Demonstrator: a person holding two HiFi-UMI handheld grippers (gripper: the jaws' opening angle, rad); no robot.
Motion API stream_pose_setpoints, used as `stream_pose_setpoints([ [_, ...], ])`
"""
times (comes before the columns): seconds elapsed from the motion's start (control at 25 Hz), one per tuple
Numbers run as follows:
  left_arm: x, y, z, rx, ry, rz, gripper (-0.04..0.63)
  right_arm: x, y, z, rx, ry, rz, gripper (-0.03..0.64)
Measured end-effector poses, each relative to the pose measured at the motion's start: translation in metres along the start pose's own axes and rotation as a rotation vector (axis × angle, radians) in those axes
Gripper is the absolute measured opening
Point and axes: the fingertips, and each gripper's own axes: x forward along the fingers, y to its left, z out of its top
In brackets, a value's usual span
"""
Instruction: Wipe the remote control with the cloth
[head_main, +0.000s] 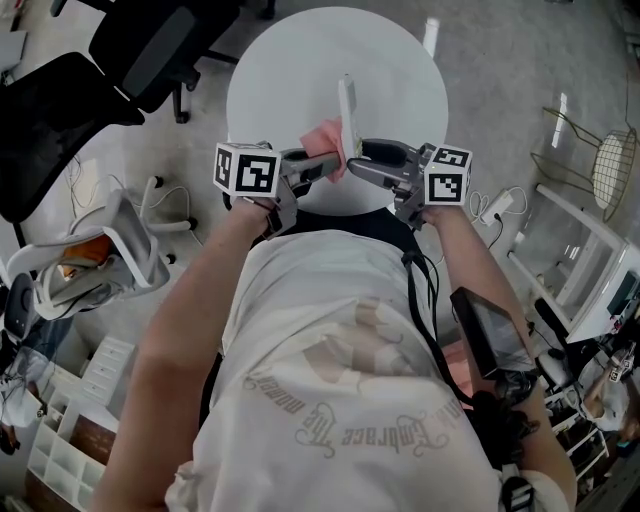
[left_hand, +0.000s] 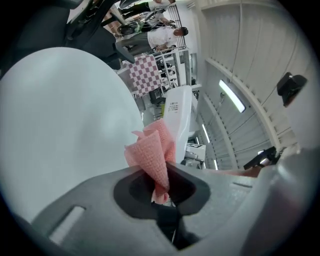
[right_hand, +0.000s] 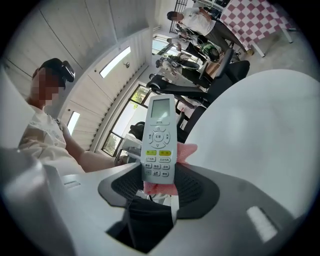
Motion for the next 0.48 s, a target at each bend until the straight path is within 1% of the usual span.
stream_pose_setpoints([
  [0.12, 0.006, 0.01, -0.016, -0.011, 0.072, 0.037, 0.035, -0.002, -0.011, -0.003, 0.031, -0.026, -0.025, 0.216],
  [0.24, 0.017, 0.018, -0.032, -0.02, 0.15, 0.067, 0.035, -0.008, -0.024, -0.005, 0.081, -0.053, -0.073, 0.215],
  [0.36, 0.026, 0.016, -0.043, -0.036, 0.184, 0.059, 0.035, -0.016, -0.043, -0.006, 0.119, -0.087, -0.144, 0.215],
  [0.48, 0.029, 0.015, -0.049, -0.036, 0.19, 0.064, 0.035, -0.024, -0.067, -0.009, 0.138, -0.085, -0.254, 0.215],
])
